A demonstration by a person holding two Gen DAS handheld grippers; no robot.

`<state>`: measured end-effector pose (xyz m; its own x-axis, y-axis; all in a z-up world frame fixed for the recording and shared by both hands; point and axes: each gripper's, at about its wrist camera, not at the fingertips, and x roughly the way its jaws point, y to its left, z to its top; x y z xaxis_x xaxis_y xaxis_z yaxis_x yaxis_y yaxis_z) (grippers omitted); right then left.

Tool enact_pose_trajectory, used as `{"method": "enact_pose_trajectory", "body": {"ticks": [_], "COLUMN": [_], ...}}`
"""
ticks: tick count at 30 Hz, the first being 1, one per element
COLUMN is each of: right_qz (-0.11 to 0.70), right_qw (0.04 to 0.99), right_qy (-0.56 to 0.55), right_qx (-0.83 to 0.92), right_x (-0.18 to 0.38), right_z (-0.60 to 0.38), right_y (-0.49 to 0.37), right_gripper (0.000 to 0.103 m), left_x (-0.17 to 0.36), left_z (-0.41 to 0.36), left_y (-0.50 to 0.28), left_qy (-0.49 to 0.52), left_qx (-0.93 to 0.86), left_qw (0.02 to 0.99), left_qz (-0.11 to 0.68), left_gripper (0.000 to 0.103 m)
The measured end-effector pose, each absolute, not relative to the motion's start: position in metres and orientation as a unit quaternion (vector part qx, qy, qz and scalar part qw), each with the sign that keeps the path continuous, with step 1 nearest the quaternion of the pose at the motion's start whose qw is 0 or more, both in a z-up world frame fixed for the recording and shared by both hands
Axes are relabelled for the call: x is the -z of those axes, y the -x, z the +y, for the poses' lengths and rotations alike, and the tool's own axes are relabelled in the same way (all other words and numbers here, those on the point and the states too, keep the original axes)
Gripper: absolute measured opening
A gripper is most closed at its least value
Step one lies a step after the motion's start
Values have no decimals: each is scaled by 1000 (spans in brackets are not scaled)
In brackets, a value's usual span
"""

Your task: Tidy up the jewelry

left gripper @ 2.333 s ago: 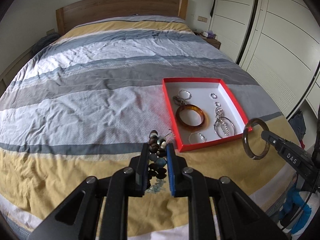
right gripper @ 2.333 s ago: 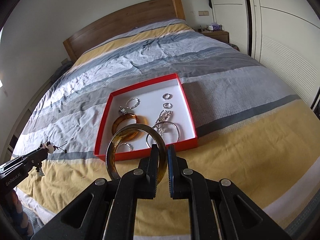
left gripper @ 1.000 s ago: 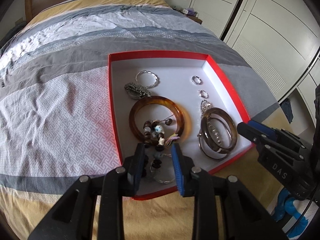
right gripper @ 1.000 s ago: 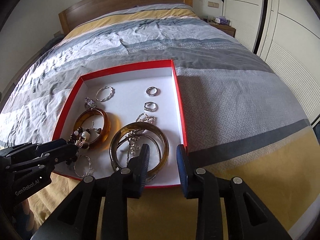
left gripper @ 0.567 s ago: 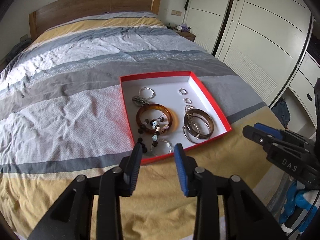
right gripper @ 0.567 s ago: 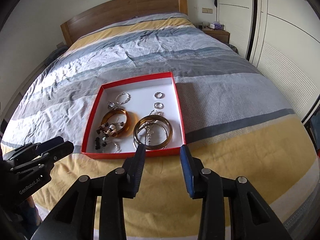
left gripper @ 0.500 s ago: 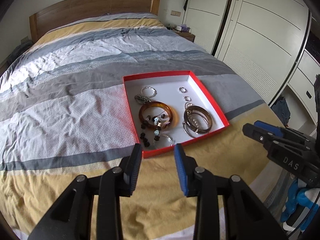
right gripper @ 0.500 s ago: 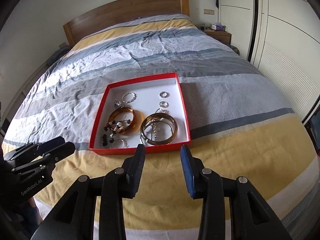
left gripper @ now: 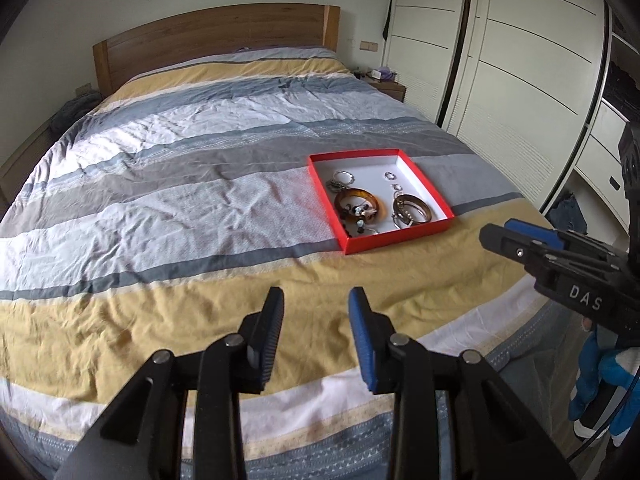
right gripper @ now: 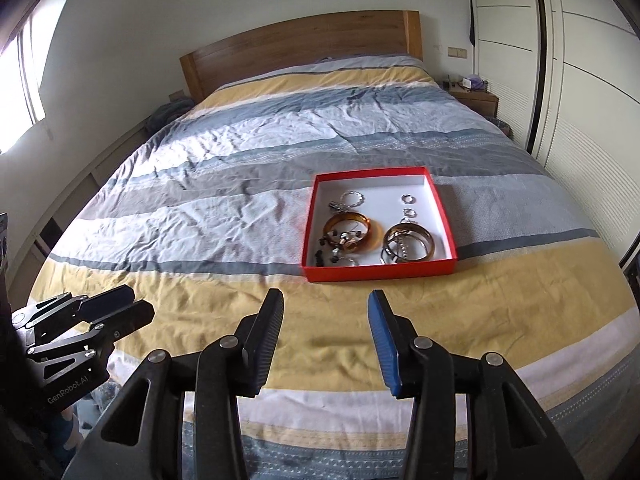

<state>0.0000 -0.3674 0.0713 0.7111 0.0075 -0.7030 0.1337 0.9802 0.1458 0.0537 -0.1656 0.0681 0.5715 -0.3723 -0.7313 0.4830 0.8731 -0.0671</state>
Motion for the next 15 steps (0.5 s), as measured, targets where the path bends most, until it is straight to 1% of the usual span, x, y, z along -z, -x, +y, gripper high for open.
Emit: {"method": "enact_pose_trajectory", "body": {"ticks": [10,15], "right_qz": [374,369], "right_qw": [924,926], "right_qy": [-79,-76], "right_qx": [15,16], "right_x": [-72,-73], "right_z": [-315,-304], "right_y": [30,44], "right_gripper": [54,54], "left_x": [-79,-85], "left_z": [-91,-74], "left_y": [-21,-11], "left_qy": [-36,-23], "left_qx": [169,147], "left_qw": [908,917], "left_qz": [383,371], "left_gripper": [32,33]}}
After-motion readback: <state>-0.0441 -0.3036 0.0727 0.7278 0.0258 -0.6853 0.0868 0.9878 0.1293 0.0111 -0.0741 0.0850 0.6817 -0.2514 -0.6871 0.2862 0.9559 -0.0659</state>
